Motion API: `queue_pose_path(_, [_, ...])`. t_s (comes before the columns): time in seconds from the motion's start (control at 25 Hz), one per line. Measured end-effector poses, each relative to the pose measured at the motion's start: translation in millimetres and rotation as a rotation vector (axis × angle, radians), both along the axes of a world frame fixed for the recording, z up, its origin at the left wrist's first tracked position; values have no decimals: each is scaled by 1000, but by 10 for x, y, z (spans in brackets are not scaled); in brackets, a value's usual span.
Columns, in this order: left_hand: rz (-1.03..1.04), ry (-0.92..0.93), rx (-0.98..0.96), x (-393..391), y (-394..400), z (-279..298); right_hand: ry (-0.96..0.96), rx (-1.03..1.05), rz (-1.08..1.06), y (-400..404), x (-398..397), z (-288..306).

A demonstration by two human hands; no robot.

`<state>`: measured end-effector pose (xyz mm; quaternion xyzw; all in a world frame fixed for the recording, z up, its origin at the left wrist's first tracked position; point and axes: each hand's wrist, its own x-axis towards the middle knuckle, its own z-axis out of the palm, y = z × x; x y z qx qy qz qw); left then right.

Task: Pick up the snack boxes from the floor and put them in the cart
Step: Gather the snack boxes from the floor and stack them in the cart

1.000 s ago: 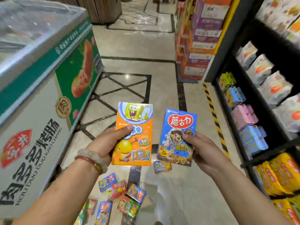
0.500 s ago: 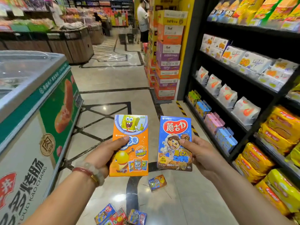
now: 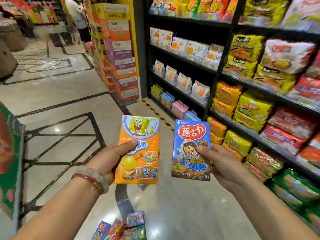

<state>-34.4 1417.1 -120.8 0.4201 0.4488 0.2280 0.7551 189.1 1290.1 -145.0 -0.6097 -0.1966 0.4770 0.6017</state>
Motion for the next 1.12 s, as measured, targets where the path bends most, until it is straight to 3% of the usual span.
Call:
queue_pose_path(0.4, [-455,-58,0,1382,-1096,104,-21,23,-440,-1920,569,145])
queue_pose_path(0.88, [-966,-99,-12,3009,-4011,98,-84,43,-963,-5221,864,246])
queue_pose_path(1.12, [-1223,-67,-55,3527,-5374,93,-91,46,-1239,-6476,716,237])
